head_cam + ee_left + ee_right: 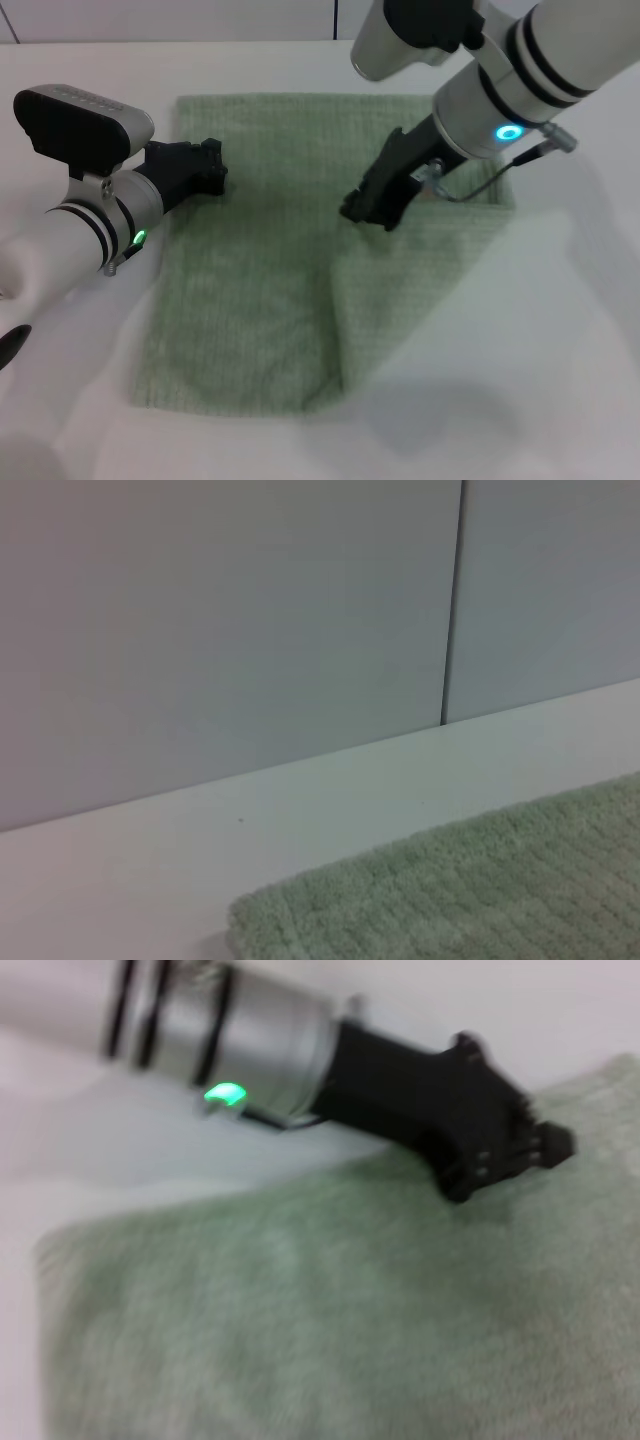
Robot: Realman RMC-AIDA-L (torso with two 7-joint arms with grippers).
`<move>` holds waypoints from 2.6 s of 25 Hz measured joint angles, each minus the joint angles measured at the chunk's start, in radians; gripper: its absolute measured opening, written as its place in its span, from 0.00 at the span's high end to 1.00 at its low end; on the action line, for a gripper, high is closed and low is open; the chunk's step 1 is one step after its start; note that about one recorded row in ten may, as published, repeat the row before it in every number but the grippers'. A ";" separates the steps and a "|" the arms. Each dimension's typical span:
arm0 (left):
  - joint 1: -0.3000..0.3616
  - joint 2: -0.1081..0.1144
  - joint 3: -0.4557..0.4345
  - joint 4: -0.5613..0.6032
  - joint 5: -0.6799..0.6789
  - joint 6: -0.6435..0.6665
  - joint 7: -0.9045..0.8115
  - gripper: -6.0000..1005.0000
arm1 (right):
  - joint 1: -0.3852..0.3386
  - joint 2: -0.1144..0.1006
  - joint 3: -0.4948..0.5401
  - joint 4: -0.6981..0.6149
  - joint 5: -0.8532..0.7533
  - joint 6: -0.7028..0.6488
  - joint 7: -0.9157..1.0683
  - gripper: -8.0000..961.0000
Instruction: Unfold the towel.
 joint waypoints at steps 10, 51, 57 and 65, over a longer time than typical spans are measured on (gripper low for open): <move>0.001 0.000 0.000 0.003 0.000 -0.004 0.000 0.91 | -0.037 0.003 -0.006 -0.226 -0.080 0.240 -0.047 0.97; -0.001 -0.002 -0.008 -0.014 -0.001 -0.045 0.000 0.89 | -0.174 0.007 -0.255 -0.288 -0.194 0.331 0.061 0.97; 0.000 -0.002 -0.008 -0.020 -0.002 -0.044 0.000 0.89 | -0.148 0.008 -0.256 -0.271 -0.188 0.327 0.065 0.94; 0.002 -0.001 -0.008 -0.027 -0.002 -0.044 0.000 0.89 | -0.143 0.009 -0.264 -0.285 -0.189 0.325 0.060 0.73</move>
